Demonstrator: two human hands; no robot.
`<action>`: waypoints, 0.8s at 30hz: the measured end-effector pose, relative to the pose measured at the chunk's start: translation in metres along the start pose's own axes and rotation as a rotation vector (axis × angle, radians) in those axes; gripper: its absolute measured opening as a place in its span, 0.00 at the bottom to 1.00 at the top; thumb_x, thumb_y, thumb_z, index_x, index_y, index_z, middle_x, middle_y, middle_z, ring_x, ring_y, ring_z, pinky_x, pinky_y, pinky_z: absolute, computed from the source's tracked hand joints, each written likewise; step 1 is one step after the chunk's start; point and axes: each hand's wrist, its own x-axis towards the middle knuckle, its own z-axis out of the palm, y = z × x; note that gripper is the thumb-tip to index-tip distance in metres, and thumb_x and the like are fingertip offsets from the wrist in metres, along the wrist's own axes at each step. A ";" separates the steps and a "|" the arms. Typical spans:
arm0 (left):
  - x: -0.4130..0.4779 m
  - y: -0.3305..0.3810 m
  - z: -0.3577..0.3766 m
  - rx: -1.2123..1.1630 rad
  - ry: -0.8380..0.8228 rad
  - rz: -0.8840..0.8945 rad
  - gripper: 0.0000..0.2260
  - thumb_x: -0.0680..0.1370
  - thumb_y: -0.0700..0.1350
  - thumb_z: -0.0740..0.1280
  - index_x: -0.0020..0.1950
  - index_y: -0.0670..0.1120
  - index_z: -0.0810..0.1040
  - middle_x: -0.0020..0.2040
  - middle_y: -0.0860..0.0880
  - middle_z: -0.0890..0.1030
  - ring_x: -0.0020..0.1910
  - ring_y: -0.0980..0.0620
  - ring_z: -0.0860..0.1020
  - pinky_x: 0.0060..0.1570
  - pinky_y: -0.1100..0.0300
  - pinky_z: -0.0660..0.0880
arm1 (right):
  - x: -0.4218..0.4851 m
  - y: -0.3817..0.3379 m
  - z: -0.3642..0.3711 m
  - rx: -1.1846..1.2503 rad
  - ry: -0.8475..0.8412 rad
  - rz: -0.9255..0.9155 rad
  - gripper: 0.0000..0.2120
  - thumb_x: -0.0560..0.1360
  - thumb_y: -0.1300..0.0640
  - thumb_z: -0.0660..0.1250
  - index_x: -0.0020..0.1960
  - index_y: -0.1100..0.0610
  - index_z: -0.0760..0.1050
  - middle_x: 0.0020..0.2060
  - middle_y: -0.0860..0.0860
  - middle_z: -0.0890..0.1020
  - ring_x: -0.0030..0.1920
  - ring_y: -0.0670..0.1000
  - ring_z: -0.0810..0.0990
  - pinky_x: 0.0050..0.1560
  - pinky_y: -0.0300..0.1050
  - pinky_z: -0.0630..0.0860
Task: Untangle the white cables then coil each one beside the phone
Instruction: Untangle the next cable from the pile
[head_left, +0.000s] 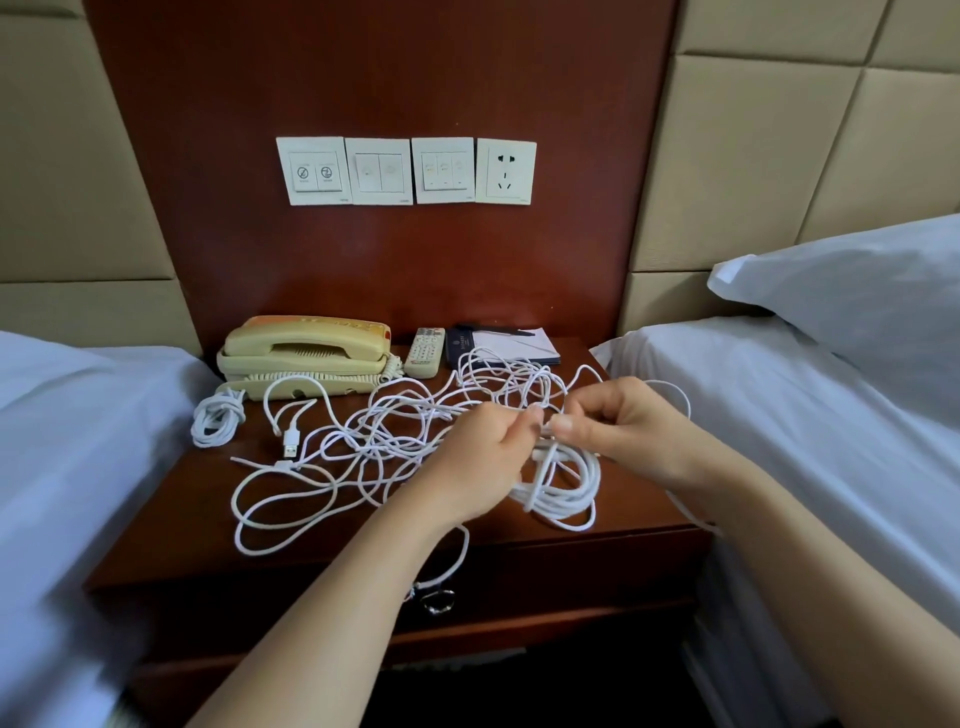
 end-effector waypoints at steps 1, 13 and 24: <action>-0.001 0.000 0.000 -0.039 -0.004 0.001 0.26 0.82 0.52 0.52 0.33 0.36 0.73 0.29 0.45 0.72 0.30 0.50 0.70 0.39 0.49 0.71 | 0.000 0.000 0.001 0.051 -0.017 0.014 0.20 0.73 0.51 0.66 0.30 0.63 0.68 0.22 0.43 0.64 0.25 0.41 0.59 0.28 0.31 0.58; -0.010 0.014 -0.005 -0.649 0.391 -0.150 0.19 0.81 0.41 0.57 0.31 0.43 0.75 0.22 0.53 0.72 0.21 0.57 0.70 0.23 0.68 0.66 | 0.005 0.006 0.046 -0.175 0.261 -0.065 0.19 0.77 0.52 0.58 0.32 0.64 0.69 0.25 0.55 0.68 0.29 0.41 0.64 0.31 0.41 0.62; 0.003 -0.015 -0.017 -0.341 0.762 -0.379 0.21 0.79 0.51 0.59 0.30 0.39 0.70 0.30 0.40 0.71 0.31 0.46 0.69 0.35 0.53 0.65 | -0.009 -0.016 0.070 -0.984 0.122 -0.239 0.16 0.74 0.58 0.67 0.34 0.54 0.62 0.24 0.50 0.71 0.22 0.55 0.68 0.23 0.39 0.49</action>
